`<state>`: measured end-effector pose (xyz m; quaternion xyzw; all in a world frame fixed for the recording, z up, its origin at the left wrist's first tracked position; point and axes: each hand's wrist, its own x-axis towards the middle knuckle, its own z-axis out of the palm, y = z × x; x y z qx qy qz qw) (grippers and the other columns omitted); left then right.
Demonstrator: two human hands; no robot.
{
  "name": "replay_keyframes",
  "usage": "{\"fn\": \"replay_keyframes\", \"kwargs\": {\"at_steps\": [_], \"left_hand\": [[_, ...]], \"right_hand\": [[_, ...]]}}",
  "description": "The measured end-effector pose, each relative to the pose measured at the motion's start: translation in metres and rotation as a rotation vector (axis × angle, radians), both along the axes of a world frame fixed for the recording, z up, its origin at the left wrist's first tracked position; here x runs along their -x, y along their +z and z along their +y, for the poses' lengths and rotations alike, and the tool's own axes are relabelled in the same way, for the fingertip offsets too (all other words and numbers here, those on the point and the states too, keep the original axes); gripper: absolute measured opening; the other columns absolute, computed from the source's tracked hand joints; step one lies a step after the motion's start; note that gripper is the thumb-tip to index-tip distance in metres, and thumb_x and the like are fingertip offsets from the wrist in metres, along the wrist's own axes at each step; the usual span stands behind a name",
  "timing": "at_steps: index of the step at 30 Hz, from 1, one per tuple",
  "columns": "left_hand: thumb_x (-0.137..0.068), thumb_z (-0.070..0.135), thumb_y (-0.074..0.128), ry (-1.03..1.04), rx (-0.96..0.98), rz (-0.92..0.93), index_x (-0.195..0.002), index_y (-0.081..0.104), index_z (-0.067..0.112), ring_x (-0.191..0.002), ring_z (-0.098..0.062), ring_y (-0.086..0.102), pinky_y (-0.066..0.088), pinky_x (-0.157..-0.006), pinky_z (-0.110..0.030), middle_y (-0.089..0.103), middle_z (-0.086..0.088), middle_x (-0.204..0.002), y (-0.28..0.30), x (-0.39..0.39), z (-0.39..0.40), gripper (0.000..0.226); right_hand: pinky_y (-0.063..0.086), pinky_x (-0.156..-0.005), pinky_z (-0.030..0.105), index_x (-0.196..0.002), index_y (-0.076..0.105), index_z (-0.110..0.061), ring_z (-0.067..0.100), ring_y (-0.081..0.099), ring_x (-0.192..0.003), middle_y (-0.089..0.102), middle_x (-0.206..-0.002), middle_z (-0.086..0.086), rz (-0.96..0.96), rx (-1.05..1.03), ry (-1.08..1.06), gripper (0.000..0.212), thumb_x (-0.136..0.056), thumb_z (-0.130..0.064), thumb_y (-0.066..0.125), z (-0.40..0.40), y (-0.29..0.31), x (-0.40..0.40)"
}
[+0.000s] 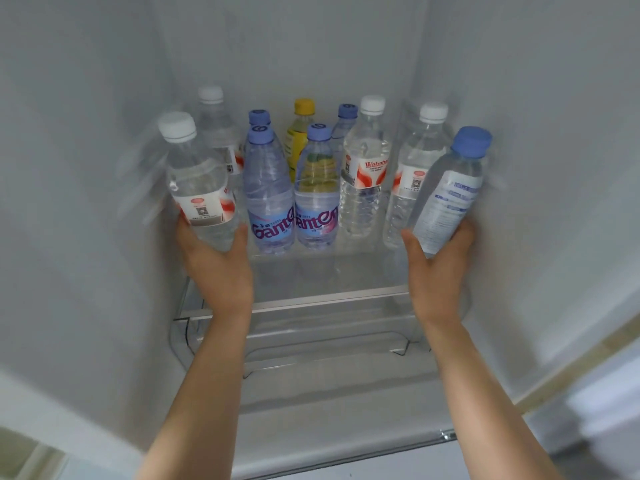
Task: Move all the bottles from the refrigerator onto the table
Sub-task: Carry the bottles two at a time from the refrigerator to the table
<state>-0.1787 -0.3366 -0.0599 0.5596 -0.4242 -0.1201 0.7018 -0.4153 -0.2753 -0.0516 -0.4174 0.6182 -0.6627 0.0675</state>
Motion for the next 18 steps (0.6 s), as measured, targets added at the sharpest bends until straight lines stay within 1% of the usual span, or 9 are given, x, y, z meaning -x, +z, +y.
{"fn": "replay_keyframes", "kwargs": {"at_steps": [2, 6, 7, 10, 11, 12, 15, 16, 18], "left_hand": [[-0.07, 0.024, 0.083, -0.011, 0.004, 0.006, -0.134, 0.048, 0.007, -0.115, -0.015, 0.058, 0.045, -0.1, -0.026, 0.059, -0.004, -0.127, 0.004, 0.001, 0.014, 0.074], [-0.068, 0.024, 0.086, -0.073, -0.01, 0.085, -0.132, 0.05, 0.016, -0.107, -0.007, 0.062, 0.052, -0.096, -0.03, 0.063, 0.005, -0.12, 0.021, 0.009, 0.042, 0.074], [-0.068, 0.022, 0.087, -0.092, 0.0, 0.093, -0.131, 0.051, 0.017, -0.104, -0.002, 0.062, 0.052, -0.094, -0.028, 0.063, 0.008, -0.117, 0.025, 0.011, 0.048, 0.073], [-0.068, 0.016, 0.087, -0.162, 0.017, 0.077, -0.127, 0.054, 0.017, -0.094, 0.011, 0.061, 0.05, -0.084, -0.013, 0.062, 0.019, -0.106, 0.037, 0.015, 0.075, 0.068], [-0.067, 0.014, 0.087, -0.191, 0.022, 0.067, -0.126, 0.055, 0.016, -0.091, 0.013, 0.061, 0.049, -0.081, -0.01, 0.061, 0.022, -0.104, 0.039, 0.015, 0.084, 0.067], [-0.067, 0.014, 0.087, -0.219, 0.022, 0.058, -0.125, 0.056, 0.017, -0.089, 0.012, 0.062, 0.049, -0.079, -0.01, 0.062, 0.022, -0.103, 0.041, 0.015, 0.094, 0.066], [-0.065, 0.016, 0.088, -0.311, -0.021, 0.029, -0.118, 0.058, 0.026, -0.088, 0.007, 0.065, 0.051, -0.075, -0.011, 0.067, 0.019, -0.101, 0.042, 0.01, 0.123, 0.061], [-0.065, 0.016, 0.088, -0.34, -0.037, 0.021, -0.117, 0.059, 0.026, -0.087, 0.007, 0.065, 0.051, -0.074, -0.01, 0.068, 0.019, -0.1, 0.042, 0.008, 0.132, 0.06], [-0.064, 0.015, 0.089, -0.404, -0.054, -0.007, -0.118, 0.06, 0.023, -0.086, 0.007, 0.065, 0.051, -0.073, -0.01, 0.068, 0.02, -0.098, 0.038, 0.001, 0.155, 0.061]], "right_hand": [[0.037, -0.082, 0.0, -0.128, 0.041, 0.0, 0.008, 0.052, -0.103, 0.052, -0.118, 0.003, 0.005, 0.025, 0.031, 0.056, -0.083, -0.014, 0.072, 0.006, 0.004, -0.004], [0.048, -0.091, 0.02, -0.131, 0.04, -0.009, 0.014, 0.058, -0.111, 0.057, -0.124, 0.003, 0.013, 0.025, 0.105, 0.062, -0.082, -0.024, 0.074, 0.021, 0.019, -0.017], [0.048, -0.091, 0.019, -0.132, 0.04, -0.011, 0.013, 0.059, -0.11, 0.058, -0.123, 0.001, 0.015, 0.026, 0.12, 0.062, -0.082, -0.026, 0.073, 0.027, 0.022, -0.021], [0.041, -0.079, 0.002, -0.131, 0.042, -0.015, 0.005, 0.059, -0.103, 0.059, -0.118, -0.007, 0.031, 0.01, 0.15, 0.059, -0.082, -0.027, 0.073, 0.049, 0.028, -0.034], [0.041, -0.078, 0.001, -0.129, 0.042, -0.017, 0.003, 0.059, -0.101, 0.059, -0.115, -0.01, 0.035, 0.01, 0.154, 0.058, -0.082, -0.028, 0.074, 0.057, 0.028, -0.038], [0.043, -0.081, 0.006, -0.128, 0.043, -0.019, 0.002, 0.059, -0.102, 0.059, -0.114, -0.011, 0.039, 0.015, 0.156, 0.058, -0.081, -0.029, 0.075, 0.065, 0.028, -0.043], [0.051, -0.091, 0.036, -0.125, 0.045, -0.017, 0.013, 0.059, -0.108, 0.059, -0.116, -0.005, 0.059, 0.032, 0.143, 0.057, -0.079, -0.033, 0.075, 0.093, 0.023, -0.059], [0.051, -0.092, 0.039, -0.123, 0.046, -0.016, 0.014, 0.059, -0.109, 0.059, -0.115, -0.004, 0.059, 0.037, 0.141, 0.056, -0.079, -0.032, 0.076, 0.103, 0.021, -0.065], [0.052, -0.091, 0.035, -0.119, 0.046, -0.018, 0.009, 0.06, -0.106, 0.06, -0.11, -0.01, 0.048, 0.037, 0.118, 0.052, -0.078, -0.027, 0.078, 0.128, 0.018, -0.079]]}}
